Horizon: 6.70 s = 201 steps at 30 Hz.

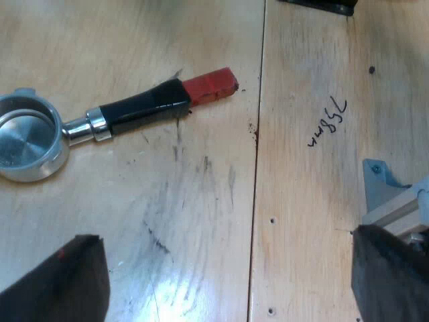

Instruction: Put the handle in the coffee machine

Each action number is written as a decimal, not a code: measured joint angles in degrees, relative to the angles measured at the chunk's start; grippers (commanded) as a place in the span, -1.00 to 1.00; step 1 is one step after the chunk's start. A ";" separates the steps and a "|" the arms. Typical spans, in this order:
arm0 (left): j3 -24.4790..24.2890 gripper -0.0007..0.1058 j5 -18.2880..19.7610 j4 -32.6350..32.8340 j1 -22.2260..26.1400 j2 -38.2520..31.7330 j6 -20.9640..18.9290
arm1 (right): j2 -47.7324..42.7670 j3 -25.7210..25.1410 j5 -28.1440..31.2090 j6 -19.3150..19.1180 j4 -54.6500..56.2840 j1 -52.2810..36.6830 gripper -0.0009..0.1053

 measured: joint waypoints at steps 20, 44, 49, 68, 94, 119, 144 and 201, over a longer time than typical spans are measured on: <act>0.00 0.43 -0.02 0.00 0.00 0.00 -0.37 | 16.47 0.00 1.38 -0.02 -10.44 0.34 -0.98; 0.00 0.43 -0.25 1.43 0.00 0.00 -0.37 | 26.45 1.21 -4.12 -0.39 -14.86 0.55 -0.98; 0.00 0.43 -0.25 1.43 0.00 0.00 -0.37 | 26.45 1.21 -4.68 -0.25 -15.05 2.14 -0.98; 0.00 0.43 -0.25 1.43 1.76 0.00 -0.37 | 26.45 1.35 -4.73 15.94 -31.09 23.43 -0.98; 0.00 0.43 -0.33 1.43 3.09 0.00 -1.77 | 36.51 1.34 -4.80 27.19 -62.28 25.08 -0.98; 0.00 0.43 -0.51 2.95 4.90 -6.69 -1.77 | 9.33 1.46 3.21 26.55 -37.07 25.86 -0.98; 0.11 0.43 -9.52 5.98 6.42 -27.97 -10.57 | -1.06 -2.71 19.86 17.11 -30.35 24.77 0.37; 0.81 0.43 -9.52 5.83 6.42 -27.97 -10.70 | 33.33 -8.30 0.78 -4.53 -30.51 6.49 0.99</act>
